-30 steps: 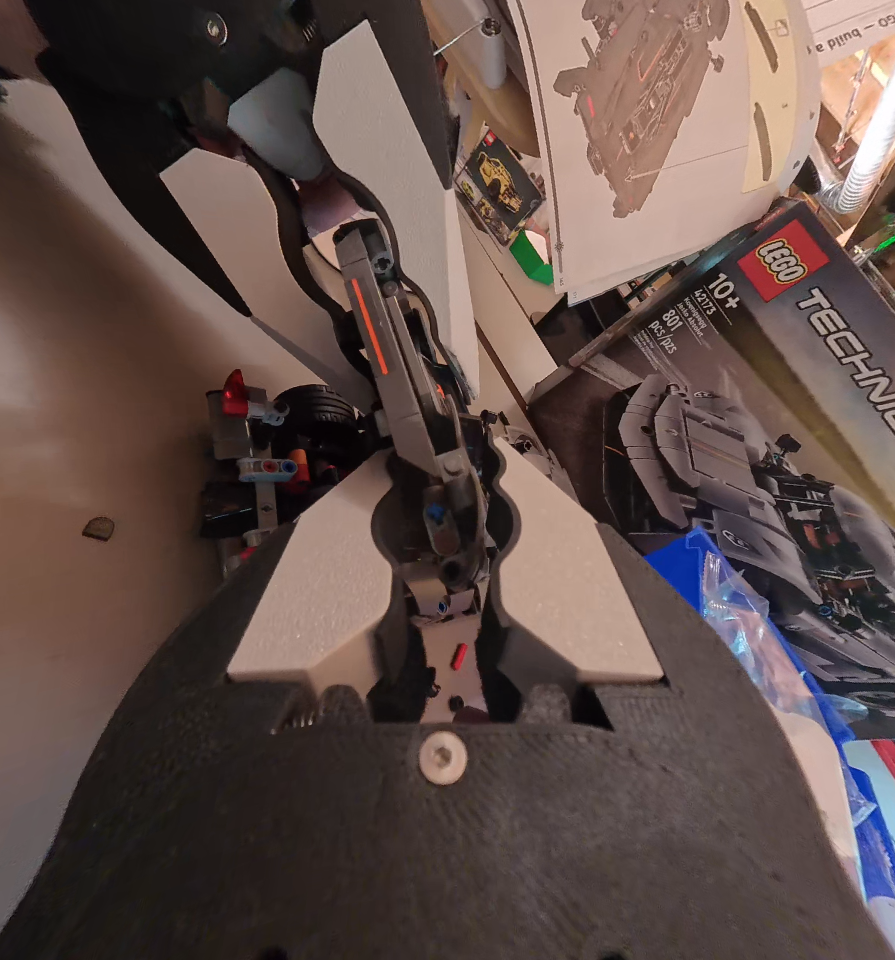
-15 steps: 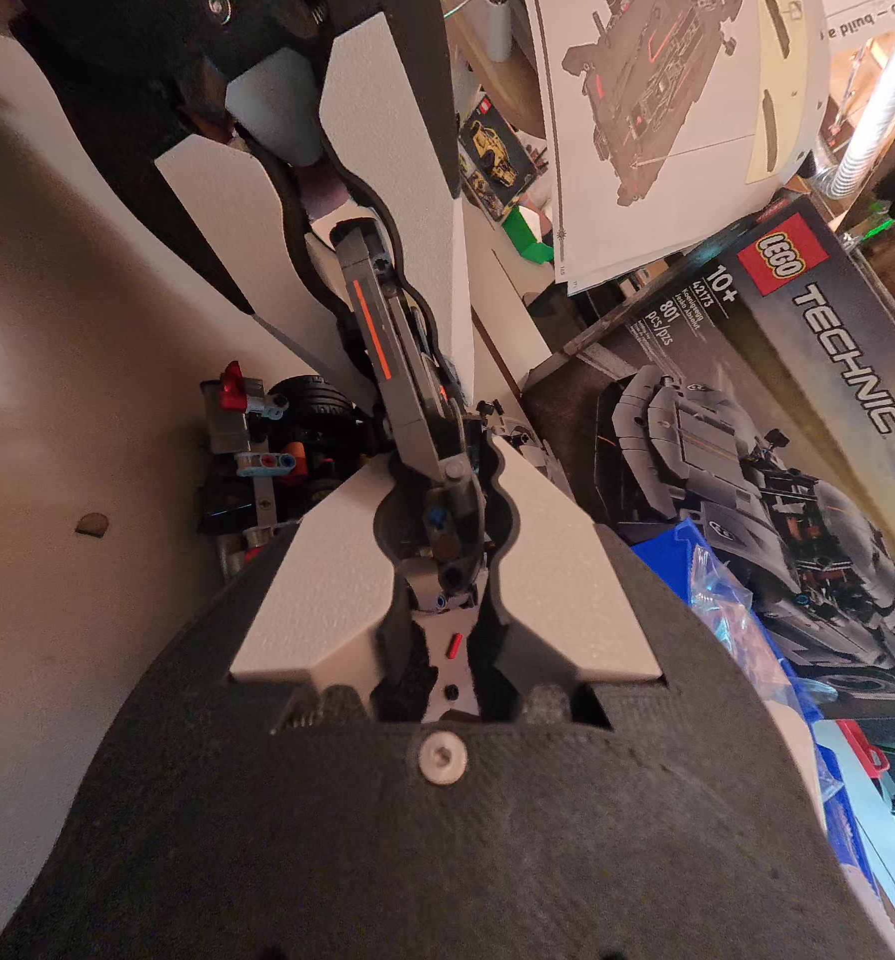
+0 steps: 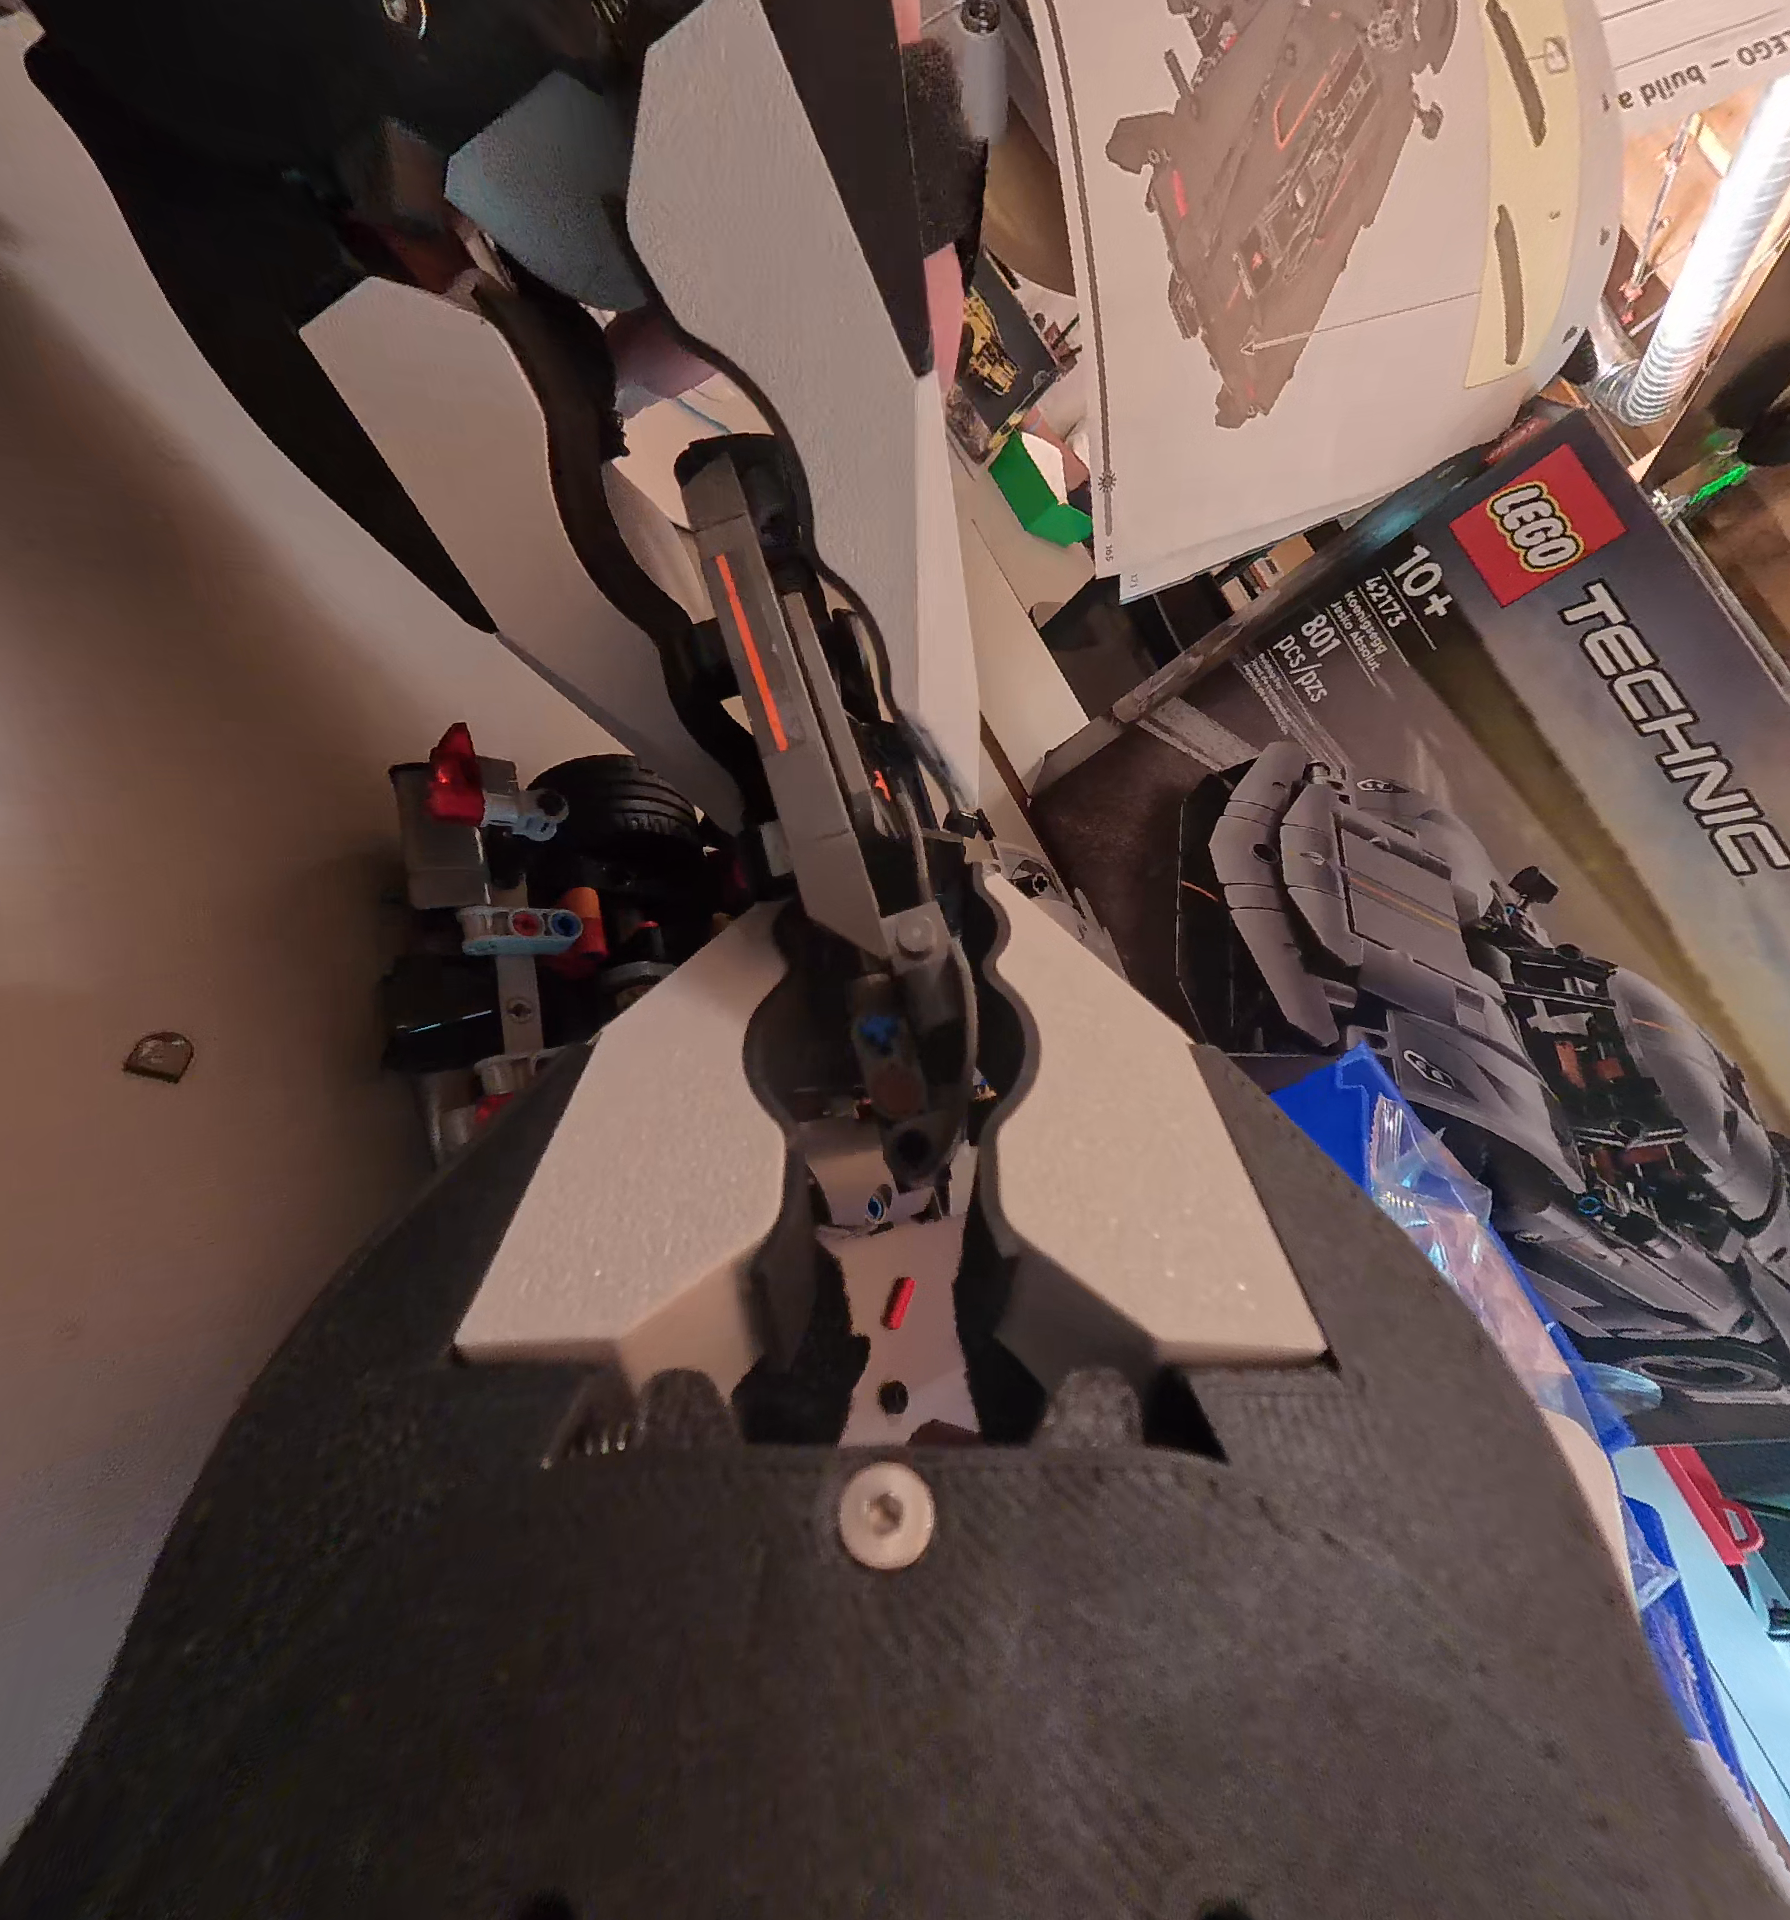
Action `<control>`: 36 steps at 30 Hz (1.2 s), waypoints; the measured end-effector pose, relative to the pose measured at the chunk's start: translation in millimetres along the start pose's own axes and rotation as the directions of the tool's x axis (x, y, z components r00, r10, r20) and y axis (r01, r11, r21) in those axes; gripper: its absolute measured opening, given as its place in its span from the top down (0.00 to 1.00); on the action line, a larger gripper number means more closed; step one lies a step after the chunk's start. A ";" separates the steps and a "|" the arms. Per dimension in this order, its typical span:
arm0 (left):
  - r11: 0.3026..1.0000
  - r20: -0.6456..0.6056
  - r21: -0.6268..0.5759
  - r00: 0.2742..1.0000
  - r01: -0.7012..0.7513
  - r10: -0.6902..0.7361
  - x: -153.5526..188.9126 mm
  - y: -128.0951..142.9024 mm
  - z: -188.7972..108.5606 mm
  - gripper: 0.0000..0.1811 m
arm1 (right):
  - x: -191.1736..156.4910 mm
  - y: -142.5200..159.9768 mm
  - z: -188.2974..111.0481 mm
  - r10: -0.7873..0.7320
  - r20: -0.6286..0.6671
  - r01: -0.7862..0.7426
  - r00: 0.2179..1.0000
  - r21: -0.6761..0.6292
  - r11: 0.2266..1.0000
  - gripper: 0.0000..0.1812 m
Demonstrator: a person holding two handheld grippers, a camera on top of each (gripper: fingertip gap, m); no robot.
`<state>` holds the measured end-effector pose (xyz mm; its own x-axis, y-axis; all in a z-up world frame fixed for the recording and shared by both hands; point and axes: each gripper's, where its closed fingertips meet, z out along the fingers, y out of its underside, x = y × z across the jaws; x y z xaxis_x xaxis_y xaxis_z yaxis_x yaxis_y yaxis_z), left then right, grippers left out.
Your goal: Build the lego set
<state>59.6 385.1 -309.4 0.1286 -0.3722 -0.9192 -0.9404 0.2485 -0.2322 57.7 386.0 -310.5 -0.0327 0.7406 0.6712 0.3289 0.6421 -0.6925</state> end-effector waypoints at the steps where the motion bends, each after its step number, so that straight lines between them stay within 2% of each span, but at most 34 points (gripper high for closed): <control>1: 1.000 -0.004 -0.005 1.000 -0.020 0.020 0.7 -0.3 0.1 0.86 | -0.2 0.1 0.1 -0.002 -0.001 0.002 1.000 -0.002 1.000 0.86; 9: 0.996 -0.074 -0.048 0.995 -0.070 0.066 3.7 -0.1 -1.2 0.87 | -1.9 -0.4 -0.3 -0.027 -0.003 0.026 1.000 -0.017 1.000 0.87; 20: 0.997 -0.119 -0.072 0.993 -0.034 0.026 5.1 -1.4 0.1 0.88 | -2.0 1.9 -1.5 -0.031 -0.001 0.031 1.000 -0.039 0.999 0.87; 24: 0.996 -0.104 -0.064 0.993 -0.069 0.062 1.0 -1.7 1.6 0.86 | 1.3 1.9 -1.5 0.003 -0.001 -0.003 1.000 -0.017 1.000 0.86; 27: 0.993 -0.096 -0.068 0.991 -0.101 0.094 -2.5 -2.0 1.2 0.79 | 0.0 1.4 -0.8 -0.010 -0.003 0.010 1.000 -0.021 1.000 0.86; 29: 0.989 -0.107 -0.062 0.986 -0.135 0.128 -1.3 -2.9 0.6 0.81 | 0.1 0.9 -1.1 -0.003 0.000 0.003 1.000 -0.018 1.000 0.86; 30: 0.988 -0.139 -0.066 0.981 -0.143 0.133 3.4 -2.4 0.5 0.87 | 0.0 1.0 -1.1 -0.005 -0.002 0.005 1.000 -0.019 1.000 0.86; 36: 0.987 -0.194 -0.087 0.974 -0.138 0.119 5.5 -2.5 -0.2 0.87 | -1.3 1.4 -1.2 -0.016 -0.003 0.016 1.000 -0.023 1.000 0.87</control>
<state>62.7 382.3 -313.7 -0.0479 -0.5067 -0.8608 -0.9729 0.2189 -0.0747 59.4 385.6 -312.1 -0.0348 0.7293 0.6833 0.3502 0.6493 -0.6751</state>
